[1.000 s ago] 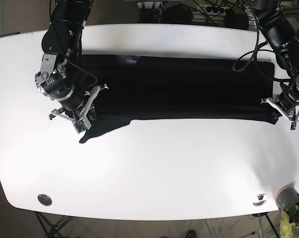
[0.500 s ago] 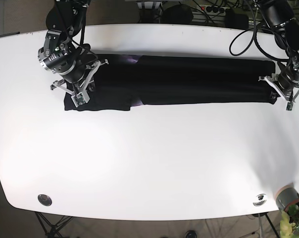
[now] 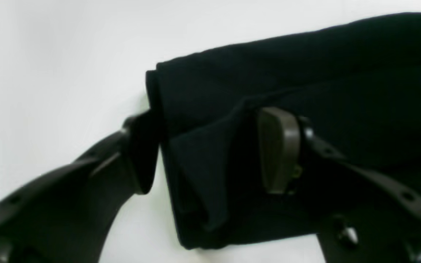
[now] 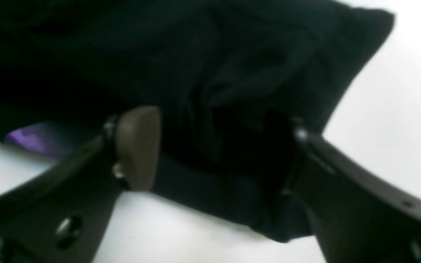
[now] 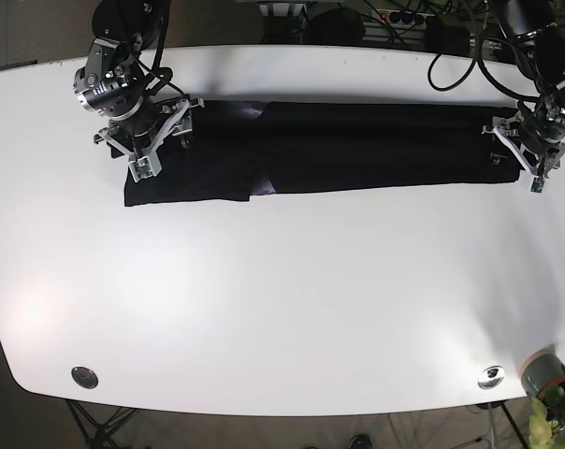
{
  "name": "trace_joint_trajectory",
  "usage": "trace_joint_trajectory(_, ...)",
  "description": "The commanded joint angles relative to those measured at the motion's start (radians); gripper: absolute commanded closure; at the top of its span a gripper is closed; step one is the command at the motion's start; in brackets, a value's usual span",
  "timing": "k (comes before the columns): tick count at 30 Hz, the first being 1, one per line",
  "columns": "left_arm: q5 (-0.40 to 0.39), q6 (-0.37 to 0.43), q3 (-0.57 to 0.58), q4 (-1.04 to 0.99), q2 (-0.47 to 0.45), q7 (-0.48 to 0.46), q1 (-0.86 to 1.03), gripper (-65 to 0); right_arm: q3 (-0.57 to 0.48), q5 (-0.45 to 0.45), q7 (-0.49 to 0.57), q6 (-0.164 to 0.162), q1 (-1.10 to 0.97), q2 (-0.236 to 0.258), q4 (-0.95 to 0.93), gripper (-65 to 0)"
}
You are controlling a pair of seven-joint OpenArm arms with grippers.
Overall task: Fold the T-shirt properly
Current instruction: 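Lower the folded edge and release it with both grippers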
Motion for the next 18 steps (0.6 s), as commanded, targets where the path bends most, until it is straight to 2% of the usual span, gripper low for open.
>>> trace_joint_trajectory(1, -0.013, 0.005, -0.009, 0.026, -0.023, -0.018, -0.012, -40.1, 0.015, 0.008, 0.036, 0.006, 0.01, 0.003, 0.033, -44.2)
trace_joint_trajectory(4, -0.015, -0.003, -0.022, 0.11, -0.023, -0.018, -0.01, -40.1, 0.018, 0.046, 0.036, 0.008, 0.016, 0.011, 0.033, -40.3)
trace_joint_trajectory(8, -0.015, -0.003, -0.029, 0.234, -0.012, -0.018, 0.0, -40.1, 0.012, 0.204, 0.036, 0.006, 0.03, 0.071, 0.028, -35.4)
trace_joint_trajectory(11, -0.01, -0.003, -0.022, 0.264, 0.025, -0.018, 0.019, -40.1, -0.003, 0.293, 0.035, -0.003, 0.033, 0.086, 0.025, -34.4)
trace_joint_trajectory(13, -0.007, -0.003, -0.016, 0.259, 0.04, -0.018, 0.017, -40.1, -0.025, 0.287, 0.029, -0.003, 0.057, 0.088, 0.024, -34.4)
trace_joint_trajectory(16, -0.007, 0.004, 0.02, 0.247, 0.044, -0.018, 0.023, -40.1, -0.071, 0.207, 0.029, -0.004, 0.076, 0.08, 0.002, -34.6)
trace_joint_trajectory(18, -0.006, 0.004, 0.043, 0.228, 0.044, -0.018, 0.033, -40.1, -0.105, 0.149, 0.036, -0.026, 0.077, 0.075, -0.019, -34.6)
